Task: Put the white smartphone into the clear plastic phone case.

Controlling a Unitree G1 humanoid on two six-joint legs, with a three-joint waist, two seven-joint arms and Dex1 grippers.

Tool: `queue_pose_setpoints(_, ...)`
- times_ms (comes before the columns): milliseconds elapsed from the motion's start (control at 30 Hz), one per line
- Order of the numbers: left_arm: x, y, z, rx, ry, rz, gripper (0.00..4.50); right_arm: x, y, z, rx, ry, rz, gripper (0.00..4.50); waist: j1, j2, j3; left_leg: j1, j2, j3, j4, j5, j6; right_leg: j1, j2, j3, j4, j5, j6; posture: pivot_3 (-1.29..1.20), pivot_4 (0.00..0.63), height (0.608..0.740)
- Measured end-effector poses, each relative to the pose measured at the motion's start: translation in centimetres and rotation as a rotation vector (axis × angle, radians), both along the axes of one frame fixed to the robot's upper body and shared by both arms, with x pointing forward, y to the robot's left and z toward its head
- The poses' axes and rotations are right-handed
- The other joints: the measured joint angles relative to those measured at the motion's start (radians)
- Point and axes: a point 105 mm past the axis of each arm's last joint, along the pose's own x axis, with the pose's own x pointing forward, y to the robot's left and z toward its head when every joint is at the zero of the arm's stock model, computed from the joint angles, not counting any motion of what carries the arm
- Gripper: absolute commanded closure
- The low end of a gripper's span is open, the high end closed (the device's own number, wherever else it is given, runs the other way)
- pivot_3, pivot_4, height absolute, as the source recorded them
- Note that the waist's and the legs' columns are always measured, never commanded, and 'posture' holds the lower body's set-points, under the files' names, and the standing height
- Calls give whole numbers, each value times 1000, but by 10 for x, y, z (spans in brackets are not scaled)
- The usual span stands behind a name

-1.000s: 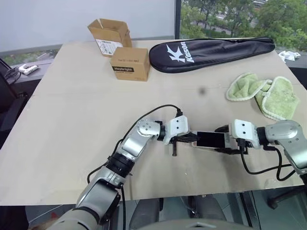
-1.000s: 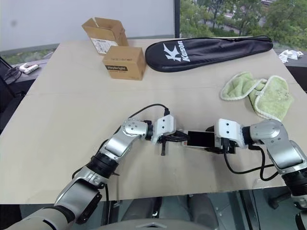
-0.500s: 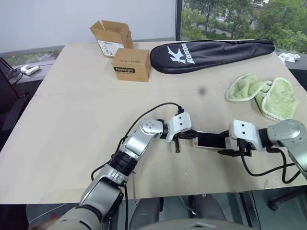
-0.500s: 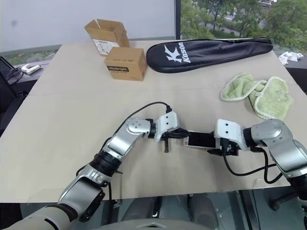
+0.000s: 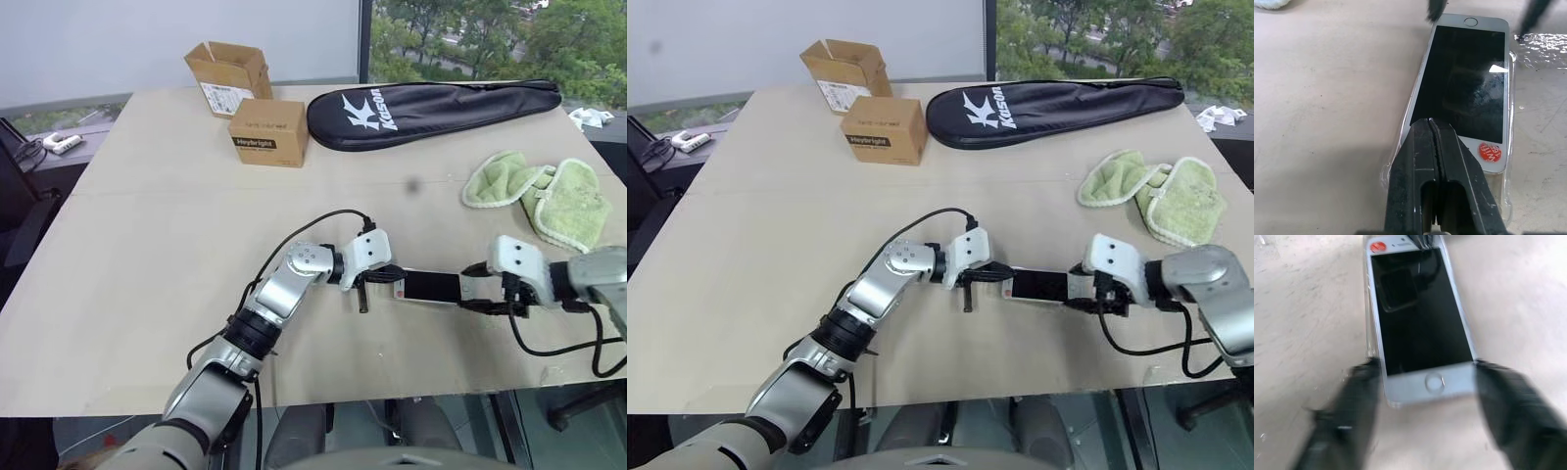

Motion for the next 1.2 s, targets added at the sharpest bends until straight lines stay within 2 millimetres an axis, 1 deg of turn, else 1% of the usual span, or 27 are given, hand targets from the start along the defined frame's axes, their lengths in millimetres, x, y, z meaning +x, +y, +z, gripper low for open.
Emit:
queue_pose_setpoints(33,0,0,0,-6,9,4,4500,-1,-1,-1,6,5,-6,3434,0,0,0,0,0,0,0,0,0,0,0,0,0,0,0,0,150,740)
queue_pose_setpoints(67,0,1,1,-14,18,13,4500,-2,-2,0,14,9,-15,3861,-1,0,0,0,0,0,0,0,0,0,0,0,0,0,0,0,150,740)
queue_pose_setpoints(100,2,4,4,-18,17,30,4500,-2,-3,1,23,10,-25,4453,-2,0,1,-1,0,0,0,0,0,-1,0,0,0,0,0,0,150,740)
queue_pose_setpoints(133,6,9,8,-24,12,56,4500,-1,-3,5,34,2,-35,4483,-6,0,1,-1,0,0,0,0,0,-1,0,0,0,0,0,0,150,740)
queue_pose_setpoints(167,6,10,10,-28,12,62,4500,-1,-4,6,36,1,-38,4483,-7,0,1,-1,0,0,0,0,0,-2,0,1,1,0,0,0,150,740)
queue_pose_setpoints(200,8,13,15,-47,13,81,4500,1,-6,8,39,-6,-53,4483,-8,0,1,-2,0,0,0,0,0,-2,0,0,1,0,0,0,150,740)
queue_pose_setpoints(300,15,28,41,-87,-34,130,4500,3,-12,10,15,-21,-81,4483,-7,0,1,-2,0,0,0,0,0,-3,0,0,0,0,0,0,150,740)
queue_pose_setpoints(367,17,37,46,-75,-50,150,4500,2,-14,9,9,-17,-84,4483,-7,0,1,-2,0,1,-1,0,0,-3,0,0,0,0,0,0,150,740)
queue_pose_setpoints(433,14,45,42,-44,-32,154,4500,1,-14,7,6,-8,-86,4483,-6,0,1,-3,0,1,-1,0,0,-3,0,1,-1,0,0,0,150,740)
queue_pose_setpoints(500,9,52,33,-12,13,150,4500,1,-15,6,-6,-5,-86,4483,-7,0,1,-3,0,1,-1,0,0,-3,0,1,-1,0,0,0,150,740)
queue_pose_setpoints(567,4,55,23,24,51,143,4500,0,-20,5,-47,-3,-89,4483,-6,0,2,-3,0,1,-1,0,0,-3,0,1,-1,0,0,0,150,740)
queue_pose_setpoints(833,-9,42,5,62,130,84,4500,-5,-22,1,-106,24,-82,4483,-6,0,2,-3,0,1,-1,0,0,-3,0,0,-1,0,0,0,150,740)
queue_pose_setpoints(1033,-14,40,-1,70,146,77,4500,-8,-9,-2,-122,29,-41,4483,-6,0,2,-3,0,1,-1,0,0,-3,0,1,-1,0,0,0,150,740)
queue_pose_setpoints(1200,-13,39,-2,66,141,76,4500,-5,9,-3,-123,14,1,4483,-5,1,2,-3,0,1,0,0,0,-3,0,0,-1,0,0,0,150,740)
